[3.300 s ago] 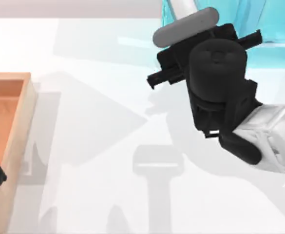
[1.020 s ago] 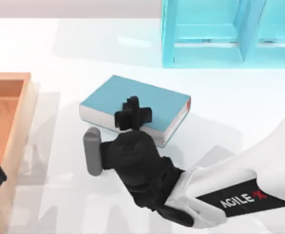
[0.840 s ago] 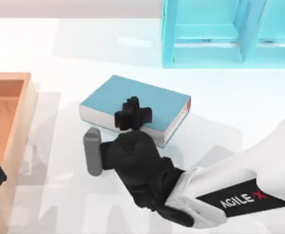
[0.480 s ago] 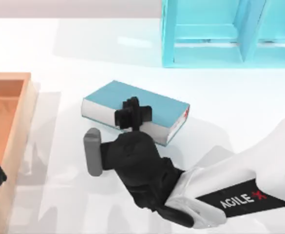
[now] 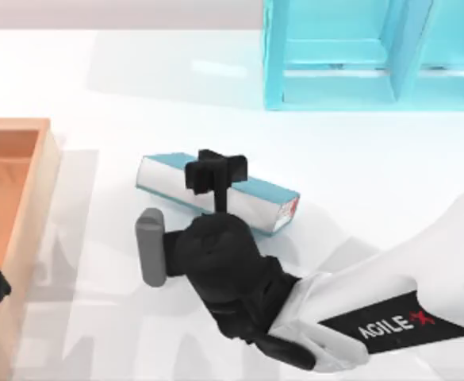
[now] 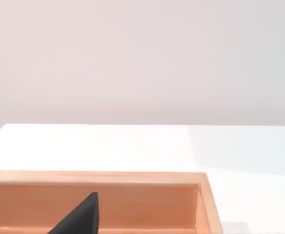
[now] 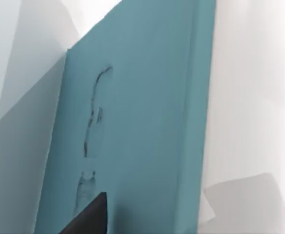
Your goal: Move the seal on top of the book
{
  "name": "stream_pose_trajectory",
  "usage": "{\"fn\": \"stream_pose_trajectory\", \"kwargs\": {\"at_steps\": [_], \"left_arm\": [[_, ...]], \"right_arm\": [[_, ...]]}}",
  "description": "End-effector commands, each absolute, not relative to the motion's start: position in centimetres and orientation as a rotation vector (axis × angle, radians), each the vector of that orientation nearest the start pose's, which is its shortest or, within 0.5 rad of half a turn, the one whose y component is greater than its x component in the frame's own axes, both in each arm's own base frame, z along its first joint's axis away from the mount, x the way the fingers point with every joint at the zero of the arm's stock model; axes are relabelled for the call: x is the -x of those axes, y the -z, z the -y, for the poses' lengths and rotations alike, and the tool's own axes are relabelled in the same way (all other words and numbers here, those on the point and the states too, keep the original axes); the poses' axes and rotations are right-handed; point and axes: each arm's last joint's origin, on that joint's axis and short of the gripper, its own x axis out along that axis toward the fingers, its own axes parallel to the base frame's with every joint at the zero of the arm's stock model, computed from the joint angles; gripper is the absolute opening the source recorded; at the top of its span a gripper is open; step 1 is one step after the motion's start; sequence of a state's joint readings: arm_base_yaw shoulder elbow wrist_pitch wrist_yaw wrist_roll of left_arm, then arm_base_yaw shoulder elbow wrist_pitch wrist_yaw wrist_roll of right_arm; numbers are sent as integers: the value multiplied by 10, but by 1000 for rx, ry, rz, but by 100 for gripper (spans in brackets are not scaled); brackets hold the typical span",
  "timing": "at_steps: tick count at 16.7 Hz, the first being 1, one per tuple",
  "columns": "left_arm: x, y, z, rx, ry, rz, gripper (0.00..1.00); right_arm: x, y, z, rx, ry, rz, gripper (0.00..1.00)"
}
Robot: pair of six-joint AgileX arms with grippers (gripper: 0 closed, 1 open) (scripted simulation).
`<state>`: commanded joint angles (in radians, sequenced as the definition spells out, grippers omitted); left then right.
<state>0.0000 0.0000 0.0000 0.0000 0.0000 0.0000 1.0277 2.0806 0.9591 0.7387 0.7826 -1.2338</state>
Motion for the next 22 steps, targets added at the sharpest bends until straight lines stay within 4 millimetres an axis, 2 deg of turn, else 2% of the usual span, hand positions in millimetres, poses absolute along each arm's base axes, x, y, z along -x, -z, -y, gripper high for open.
{"fn": "stream_pose_trajectory", "kwargs": {"at_steps": [7, 9, 13, 16, 18, 22], "left_arm": [[-106, -160, 1, 0, 0, 0, 100], [-106, -160, 1, 0, 0, 0, 100], [-106, -160, 1, 0, 0, 0, 100], [-106, -160, 1, 0, 0, 0, 100], [-106, -160, 1, 0, 0, 0, 100], [-106, -160, 1, 0, 0, 0, 100]], "right_arm": [[-216, -102, -332, 1529, -383, -45, 100], [-195, -104, -336, 1519, -388, -56, 100], [-126, -109, -347, 1511, -416, -39, 100], [-86, -110, -340, 1526, -391, -42, 100], [-73, -111, -334, 1531, -383, -39, 100], [-73, -110, -334, 1532, -383, -41, 100]]}}
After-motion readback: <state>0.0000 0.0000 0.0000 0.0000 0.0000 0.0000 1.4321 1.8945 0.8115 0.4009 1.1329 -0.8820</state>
